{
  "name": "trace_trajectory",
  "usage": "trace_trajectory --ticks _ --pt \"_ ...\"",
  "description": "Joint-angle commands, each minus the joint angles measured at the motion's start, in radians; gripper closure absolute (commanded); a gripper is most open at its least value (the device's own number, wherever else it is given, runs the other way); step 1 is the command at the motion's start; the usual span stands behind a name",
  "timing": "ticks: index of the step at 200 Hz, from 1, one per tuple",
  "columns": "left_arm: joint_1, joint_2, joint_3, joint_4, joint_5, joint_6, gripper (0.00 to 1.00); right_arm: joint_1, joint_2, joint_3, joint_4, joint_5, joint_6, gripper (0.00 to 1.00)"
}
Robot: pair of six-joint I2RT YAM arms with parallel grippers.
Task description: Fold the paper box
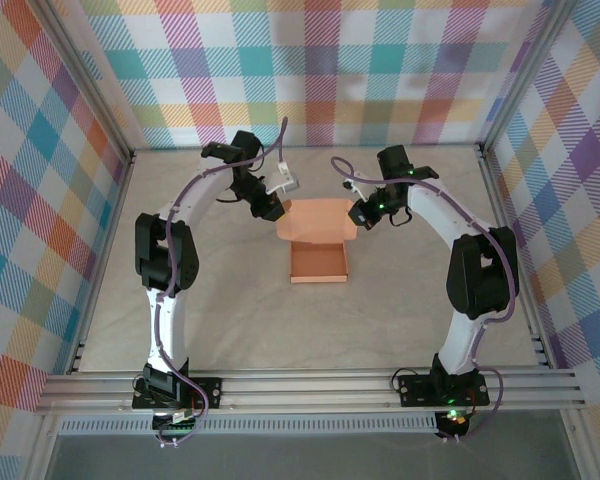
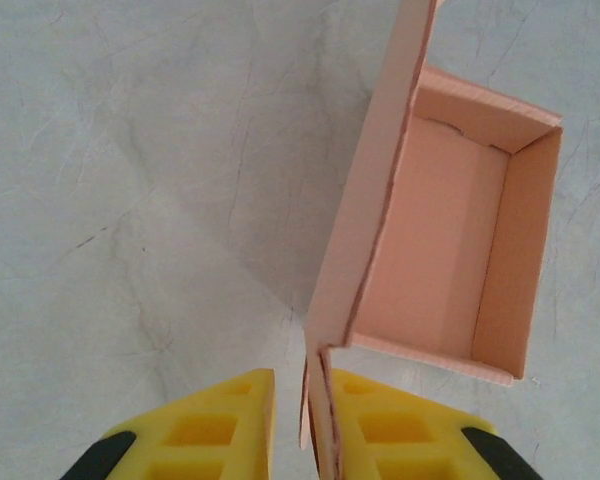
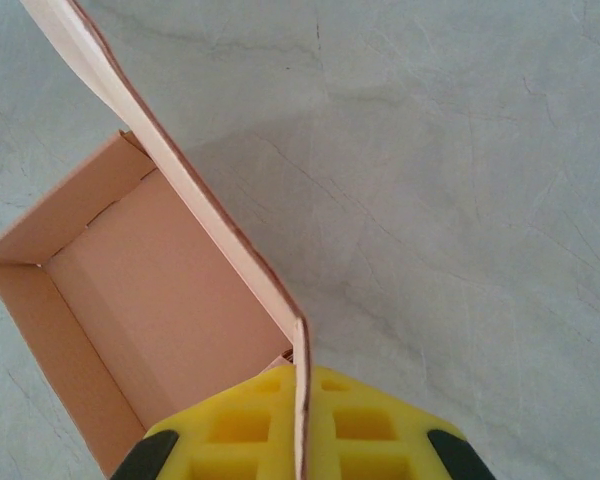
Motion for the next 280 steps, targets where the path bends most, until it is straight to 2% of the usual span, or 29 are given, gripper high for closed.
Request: trace_trajectory --ticks 1,46,91,120,140,186,234,280 --pt "-0.008 0.034 0.029 -0.028 -0.002 -0.002 0.8 0.008 -0.036 -0.014 -0.006 -0.003 -0.025 1.0" --pt "-0.009 0.038 0.036 -0.038 0.012 0.0 0.8 0.007 -0.032 -0.014 -0.005 0.002 -0.025 1.0" --pt "-0.009 0.048 0.055 -0.059 0.01 -0.003 1.0 0.009 -0.041 -0.015 -0.008 0.001 -0.022 1.0" --pt "-0.015 0.036 0.059 -0.048 0.007 -0.023 1.0 0.019 -0.062 -0.036 0.027 0.042 0.0 1.0" --pt "-0.021 0.023 0.05 -0.013 -0.021 -0.077 1.0 0.039 -0.093 -0.066 0.086 0.131 0.048 1.0" --pt "-0.036 -0.062 -0.068 0.215 -0.096 -0.296 1.0 0.076 -0.193 -0.177 0.233 0.301 0.177 1.0" --pt "-0.102 -0.177 -0.219 0.453 -0.257 -0.49 1.0 0.119 -0.245 -0.237 0.348 0.469 0.303 1.0" --pt "-0.166 -0.272 -0.369 0.633 -0.412 -0.639 1.0 0.146 -0.275 -0.29 0.474 0.545 0.488 1.0"
